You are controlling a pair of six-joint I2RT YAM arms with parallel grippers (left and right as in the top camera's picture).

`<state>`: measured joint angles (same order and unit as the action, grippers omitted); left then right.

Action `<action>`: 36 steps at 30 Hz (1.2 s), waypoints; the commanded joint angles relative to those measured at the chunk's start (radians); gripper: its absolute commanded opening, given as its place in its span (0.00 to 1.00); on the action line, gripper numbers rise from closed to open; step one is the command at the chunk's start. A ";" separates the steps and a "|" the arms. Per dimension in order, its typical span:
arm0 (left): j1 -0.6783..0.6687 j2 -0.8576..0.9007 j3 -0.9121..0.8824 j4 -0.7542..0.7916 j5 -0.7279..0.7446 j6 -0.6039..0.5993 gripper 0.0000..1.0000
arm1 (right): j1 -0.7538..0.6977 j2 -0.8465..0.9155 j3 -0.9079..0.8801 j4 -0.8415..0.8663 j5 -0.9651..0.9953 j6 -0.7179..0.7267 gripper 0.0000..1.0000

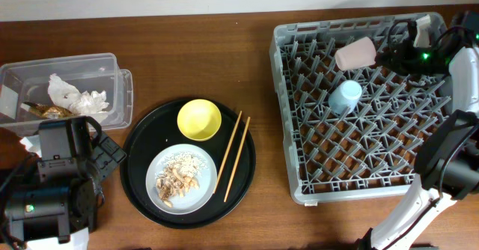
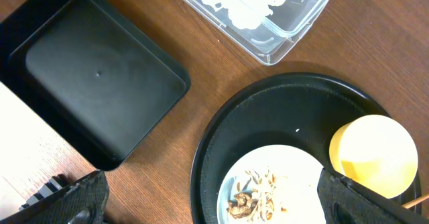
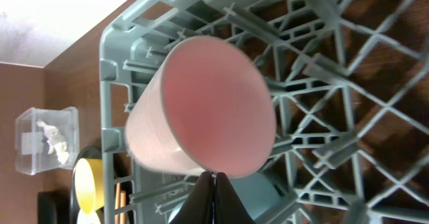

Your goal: Sort waste into correct bins and load items into the dishwasher rack

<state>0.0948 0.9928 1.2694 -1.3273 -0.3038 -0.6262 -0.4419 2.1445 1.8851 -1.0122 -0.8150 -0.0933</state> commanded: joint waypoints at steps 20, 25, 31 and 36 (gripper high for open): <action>0.006 0.001 0.011 0.001 -0.007 -0.010 0.99 | 0.243 -0.061 0.034 0.042 0.425 0.160 0.04; 0.006 0.001 0.011 0.002 -0.007 -0.010 0.99 | 0.232 -0.060 0.034 0.059 0.605 0.246 0.04; 0.006 0.001 0.011 0.001 -0.007 -0.010 0.99 | 0.191 -0.060 0.034 0.055 0.655 0.245 0.04; 0.006 0.001 0.011 0.002 -0.007 -0.010 0.99 | 0.179 -0.066 0.034 0.040 0.650 0.245 0.04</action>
<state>0.0948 0.9932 1.2694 -1.3273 -0.3035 -0.6262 -0.2619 2.0739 1.9018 -0.9653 -0.1814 0.1429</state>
